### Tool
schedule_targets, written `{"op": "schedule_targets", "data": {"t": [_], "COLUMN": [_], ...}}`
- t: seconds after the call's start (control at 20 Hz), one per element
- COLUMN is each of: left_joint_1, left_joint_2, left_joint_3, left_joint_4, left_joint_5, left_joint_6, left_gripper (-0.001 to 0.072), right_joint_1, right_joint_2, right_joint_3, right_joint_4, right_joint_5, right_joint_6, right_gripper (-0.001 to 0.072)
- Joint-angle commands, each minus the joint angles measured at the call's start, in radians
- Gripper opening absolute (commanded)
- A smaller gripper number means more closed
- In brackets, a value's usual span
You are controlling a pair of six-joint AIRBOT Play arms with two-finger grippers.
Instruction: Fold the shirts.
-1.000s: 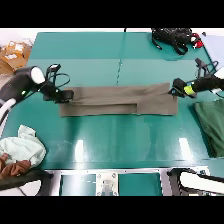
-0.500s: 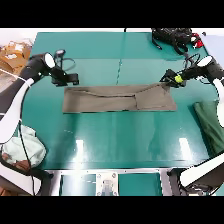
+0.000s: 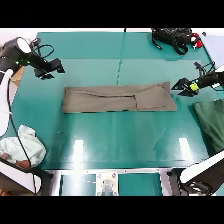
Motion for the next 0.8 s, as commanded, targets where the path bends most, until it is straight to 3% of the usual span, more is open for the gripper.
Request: {"op": "schedule_targets", "data": {"t": [0.0,0.3,0.35,0.4,0.45,0.5,0.55,0.6,0.75], "left_joint_1": [0.013,0.013,0.011,0.003,-0.011,-0.031,-0.057,-0.089,-0.200], "left_joint_2": [-0.001,-0.001,-0.001,-0.001,-0.001,-0.001,-0.001,-0.002,-0.011], "left_joint_3": [0.009,0.009,0.009,0.009,0.009,0.008,0.008,0.008,0.008], "left_joint_4": [-0.146,-0.286,-0.302,-0.307,-0.307,-0.307,-0.307,-0.307,-0.303], "left_joint_5": [-0.068,-0.077,-0.078,-0.082,-0.084,-0.082,-0.077,-0.060,0.023], "left_joint_6": [0.051,0.122,0.132,0.154,0.179,0.191,0.208,0.216,0.240], "left_gripper": [0.0687,0.0686,0.0624,0.0508,0.0383,0.0214,0.0034,0.0022,0.0022], "right_joint_1": [-0.012,0.060,0.068,0.077,0.085,0.090,0.091,0.091,0.091], "right_joint_2": [-0.074,-0.141,-0.142,-0.142,-0.142,-0.141,-0.140,-0.137,-0.098], "right_joint_3": [-0.003,-0.003,-0.003,-0.002,-0.002,0.000,0.003,0.010,0.050], "right_joint_4": [0.118,0.177,0.177,0.177,0.177,0.177,0.177,0.177,0.173], "right_joint_5": [0.063,0.077,0.064,0.056,0.056,0.058,0.061,0.071,0.142], "right_joint_6": [-0.112,-0.164,-0.163,-0.160,-0.160,-0.160,-0.159,-0.151,-0.114], "right_gripper": [0.0692,0.0691,0.0685,0.0570,0.0331,0.0159,0.0066,0.0026,0.0025]}}
